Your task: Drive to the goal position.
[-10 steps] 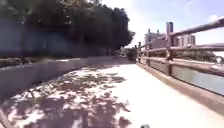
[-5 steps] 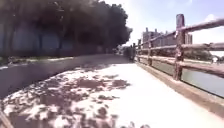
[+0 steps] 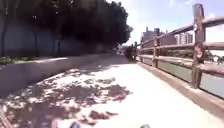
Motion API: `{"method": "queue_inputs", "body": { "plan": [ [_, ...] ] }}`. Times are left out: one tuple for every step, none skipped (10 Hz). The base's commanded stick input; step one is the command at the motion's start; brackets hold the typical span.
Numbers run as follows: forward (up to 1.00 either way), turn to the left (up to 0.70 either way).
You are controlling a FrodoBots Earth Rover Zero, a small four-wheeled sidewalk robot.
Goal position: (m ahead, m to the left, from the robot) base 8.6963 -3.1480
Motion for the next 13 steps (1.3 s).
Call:
{"method": "queue_inputs", "body": {
  "plan": [
    [1.0,0.0],
    [1.0,0.0],
    [1.0,0.0],
    [1.0,0.0],
    [1.0,0.0],
    [1.0,0.0],
    [1.0,0.0],
    [1.0,0.0],
    [1.0,0.0],
    [1.0,-0.13],
    [1.0,-0.29],
    [1.0,-0.4],
    [1.0,-0.26]
  ]
}}
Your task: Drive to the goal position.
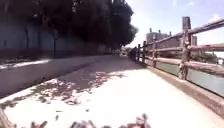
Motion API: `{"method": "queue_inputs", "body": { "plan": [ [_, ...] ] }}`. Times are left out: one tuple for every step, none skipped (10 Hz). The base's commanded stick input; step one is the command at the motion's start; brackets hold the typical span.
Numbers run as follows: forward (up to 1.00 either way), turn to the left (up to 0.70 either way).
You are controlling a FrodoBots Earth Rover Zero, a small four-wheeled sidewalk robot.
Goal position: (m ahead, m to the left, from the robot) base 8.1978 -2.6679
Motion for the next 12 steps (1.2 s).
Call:
{"method": "queue_inputs", "body": {
  "plan": [
    [1.0,-0.07],
    [1.0,0.0],
    [1.0,0.0],
    [1.0,0.0],
    [1.0,0.0],
    [1.0,0.0],
    [1.0,0.0],
    [1.0,0.0],
    [1.0,0.0],
    [1.0,0.0],
    [1.0,0.0],
    [1.0,0.0]
  ]
}}
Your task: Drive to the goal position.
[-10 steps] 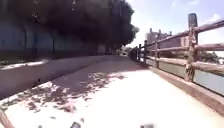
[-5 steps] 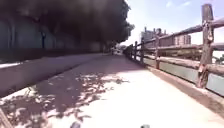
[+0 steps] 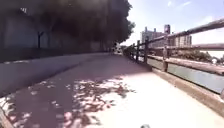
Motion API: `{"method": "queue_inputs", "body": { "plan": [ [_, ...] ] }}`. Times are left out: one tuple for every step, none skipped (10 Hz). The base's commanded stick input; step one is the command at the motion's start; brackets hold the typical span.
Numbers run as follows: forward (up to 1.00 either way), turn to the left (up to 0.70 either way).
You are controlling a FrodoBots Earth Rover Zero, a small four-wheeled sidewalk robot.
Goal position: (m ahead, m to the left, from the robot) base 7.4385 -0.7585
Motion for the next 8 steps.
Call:
{"method": "queue_inputs", "body": {
  "plan": [
    [1.0,0.0],
    [1.0,0.0],
    [1.0,-0.09],
    [1.0,-0.38],
    [1.0,-0.4],
    [1.0,-0.34],
    [1.0,-0.09],
    [1.0,0.0]
  ]
}}
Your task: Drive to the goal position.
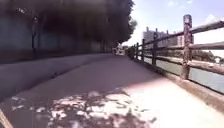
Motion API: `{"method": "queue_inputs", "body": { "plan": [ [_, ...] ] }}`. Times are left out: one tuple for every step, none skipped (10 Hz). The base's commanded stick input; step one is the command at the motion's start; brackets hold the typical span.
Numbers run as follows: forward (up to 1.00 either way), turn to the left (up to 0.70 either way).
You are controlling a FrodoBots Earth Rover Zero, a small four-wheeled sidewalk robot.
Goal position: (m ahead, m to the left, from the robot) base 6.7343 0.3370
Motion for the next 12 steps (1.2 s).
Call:
{"method": "queue_inputs", "body": {
  "plan": [
    [1.0,0.0],
    [1.0,0.0],
    [1.0,0.0],
    [1.0,0.0],
    [1.0,0.0],
    [1.0,0.0],
    [1.0,0.0],
    [1.0,0.0],
    [1.0,0.0],
    [1.0,0.0],
    [1.0,0.0],
    [1.0,0.0]
  ]
}}
